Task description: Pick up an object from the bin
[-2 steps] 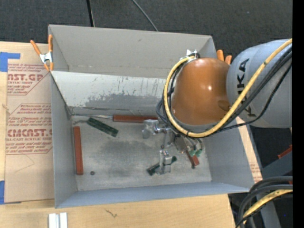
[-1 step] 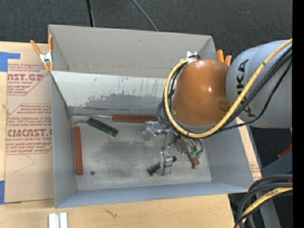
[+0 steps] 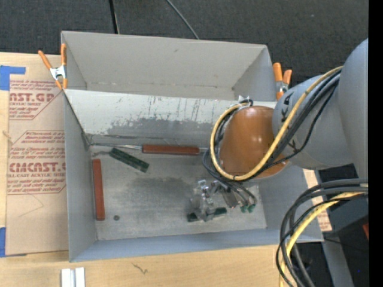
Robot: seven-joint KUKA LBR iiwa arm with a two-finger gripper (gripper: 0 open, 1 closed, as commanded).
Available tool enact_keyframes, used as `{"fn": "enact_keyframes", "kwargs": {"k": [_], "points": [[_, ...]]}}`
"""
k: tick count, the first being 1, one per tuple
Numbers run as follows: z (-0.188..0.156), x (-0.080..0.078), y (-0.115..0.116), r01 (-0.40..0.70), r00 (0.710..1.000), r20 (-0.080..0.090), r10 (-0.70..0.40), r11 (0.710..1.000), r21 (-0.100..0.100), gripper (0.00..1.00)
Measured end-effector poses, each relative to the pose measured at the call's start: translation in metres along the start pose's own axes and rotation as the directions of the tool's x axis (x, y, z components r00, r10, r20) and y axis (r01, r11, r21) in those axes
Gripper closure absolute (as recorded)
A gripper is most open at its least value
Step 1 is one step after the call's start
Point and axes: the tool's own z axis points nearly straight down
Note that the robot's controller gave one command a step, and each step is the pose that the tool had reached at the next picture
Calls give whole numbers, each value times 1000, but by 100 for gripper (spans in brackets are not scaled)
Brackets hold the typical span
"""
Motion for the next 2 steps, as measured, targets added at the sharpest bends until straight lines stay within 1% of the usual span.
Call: {"fn": "enact_keyframes", "kwargs": {"k": [1, 2], "points": [[0, 0, 0, 0, 1000, 0, 0, 1000, 0, 0], [0, 0, 0, 0, 1000, 0, 0, 1000, 0, 0]]}}
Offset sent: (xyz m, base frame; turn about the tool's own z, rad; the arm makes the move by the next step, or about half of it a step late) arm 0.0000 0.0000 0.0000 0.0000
